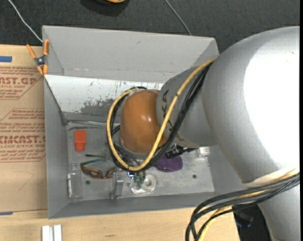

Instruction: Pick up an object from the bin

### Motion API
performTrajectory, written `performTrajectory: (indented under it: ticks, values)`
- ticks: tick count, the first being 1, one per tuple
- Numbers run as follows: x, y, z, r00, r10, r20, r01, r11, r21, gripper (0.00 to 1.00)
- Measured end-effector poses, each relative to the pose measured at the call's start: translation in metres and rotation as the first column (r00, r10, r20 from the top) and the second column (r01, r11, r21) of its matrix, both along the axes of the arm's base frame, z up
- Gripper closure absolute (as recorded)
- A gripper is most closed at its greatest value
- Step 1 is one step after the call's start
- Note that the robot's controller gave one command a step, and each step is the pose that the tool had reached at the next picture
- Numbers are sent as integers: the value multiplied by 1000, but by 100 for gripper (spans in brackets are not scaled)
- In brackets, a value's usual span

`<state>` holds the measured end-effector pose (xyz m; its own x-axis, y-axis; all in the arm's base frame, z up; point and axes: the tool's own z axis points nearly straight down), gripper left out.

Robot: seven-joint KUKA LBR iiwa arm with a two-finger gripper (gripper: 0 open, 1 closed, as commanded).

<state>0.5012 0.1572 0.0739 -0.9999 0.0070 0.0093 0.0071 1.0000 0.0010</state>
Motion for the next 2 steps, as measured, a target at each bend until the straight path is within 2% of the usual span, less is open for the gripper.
performTrajectory:
  ticks: [1, 2]
  values:
    - [35, -32, -3, 952, 305, 12, -305, 952, 3, 0]
    - [23, 65, -4, 935, 355, 4, -355, 935, 4, 0]
